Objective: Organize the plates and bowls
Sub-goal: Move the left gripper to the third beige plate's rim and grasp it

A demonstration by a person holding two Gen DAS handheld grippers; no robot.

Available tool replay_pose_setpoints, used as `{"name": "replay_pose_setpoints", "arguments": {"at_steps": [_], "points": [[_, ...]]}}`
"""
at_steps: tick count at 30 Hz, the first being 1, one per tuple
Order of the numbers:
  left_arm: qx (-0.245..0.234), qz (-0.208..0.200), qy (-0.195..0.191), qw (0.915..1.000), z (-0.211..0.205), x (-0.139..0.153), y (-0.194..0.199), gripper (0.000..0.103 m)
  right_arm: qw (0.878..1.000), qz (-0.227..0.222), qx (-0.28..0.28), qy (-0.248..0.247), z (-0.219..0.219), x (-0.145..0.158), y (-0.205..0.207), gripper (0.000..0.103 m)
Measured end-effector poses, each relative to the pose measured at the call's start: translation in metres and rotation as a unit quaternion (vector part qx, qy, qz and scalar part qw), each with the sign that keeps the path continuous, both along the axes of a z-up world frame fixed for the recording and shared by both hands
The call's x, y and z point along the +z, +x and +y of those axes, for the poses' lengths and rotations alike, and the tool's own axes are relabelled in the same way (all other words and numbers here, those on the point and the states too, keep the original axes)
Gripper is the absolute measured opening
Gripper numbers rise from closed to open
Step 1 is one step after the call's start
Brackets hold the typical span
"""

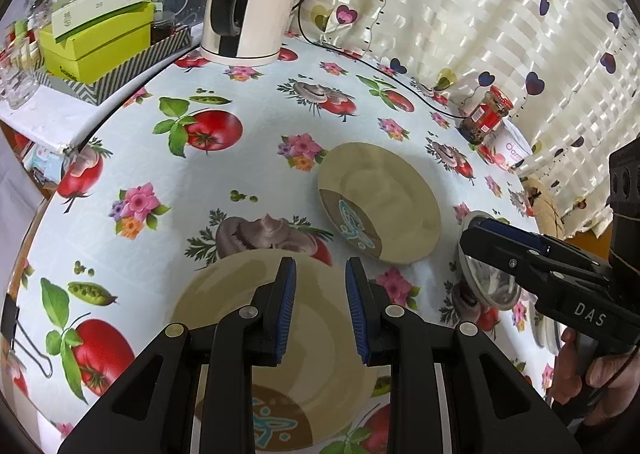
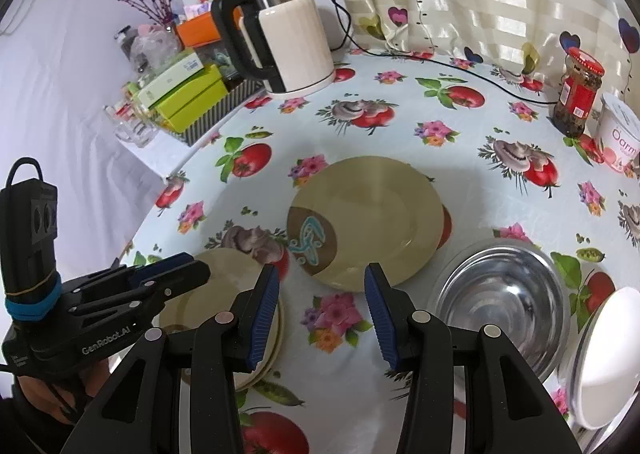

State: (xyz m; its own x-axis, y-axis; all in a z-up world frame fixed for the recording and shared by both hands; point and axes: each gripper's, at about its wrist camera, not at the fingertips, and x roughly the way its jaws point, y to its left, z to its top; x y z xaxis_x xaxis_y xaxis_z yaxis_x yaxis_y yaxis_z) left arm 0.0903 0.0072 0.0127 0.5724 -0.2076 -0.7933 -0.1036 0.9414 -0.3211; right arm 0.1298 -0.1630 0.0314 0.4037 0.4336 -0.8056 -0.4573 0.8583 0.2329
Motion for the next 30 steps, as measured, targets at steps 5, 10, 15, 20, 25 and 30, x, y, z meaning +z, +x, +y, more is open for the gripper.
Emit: {"name": "replay_pose_setpoints", "arguments": {"at_steps": [5,10,15,20,25,30], "points": [[-0.001,0.003,-0.001,1.0,-0.004,0.0,0.014,0.027,1.0,0.002,-0.009,-0.002,-0.006,0.001,0.015,0.044],[-0.001,0.01,-0.006,0.9999,-0.006,-0.006,0.029,0.027,1.0,0.003,-0.018,-0.007,-0.013,0.001,0.032,0.044],[0.003,0.02,-0.012,0.9997,-0.006,-0.012,0.043,0.027,0.999,0.017,-0.029,-0.008,-0.017,-0.003,0.051,0.044],[0.01,0.031,-0.022,0.9992,-0.004,-0.019,0.054,0.027,0.999,0.032,-0.024,-0.01,-0.018,-0.01,0.069,0.044],[0.011,0.044,-0.03,0.9985,-0.005,-0.028,0.066,0.027,0.998,0.055,-0.034,-0.002,-0.024,-0.021,0.088,0.044],[0.02,0.06,-0.036,0.9974,-0.003,-0.039,0.075,0.027,0.995,0.084,-0.056,-0.006,-0.033,-0.038,0.107,0.044]]}}
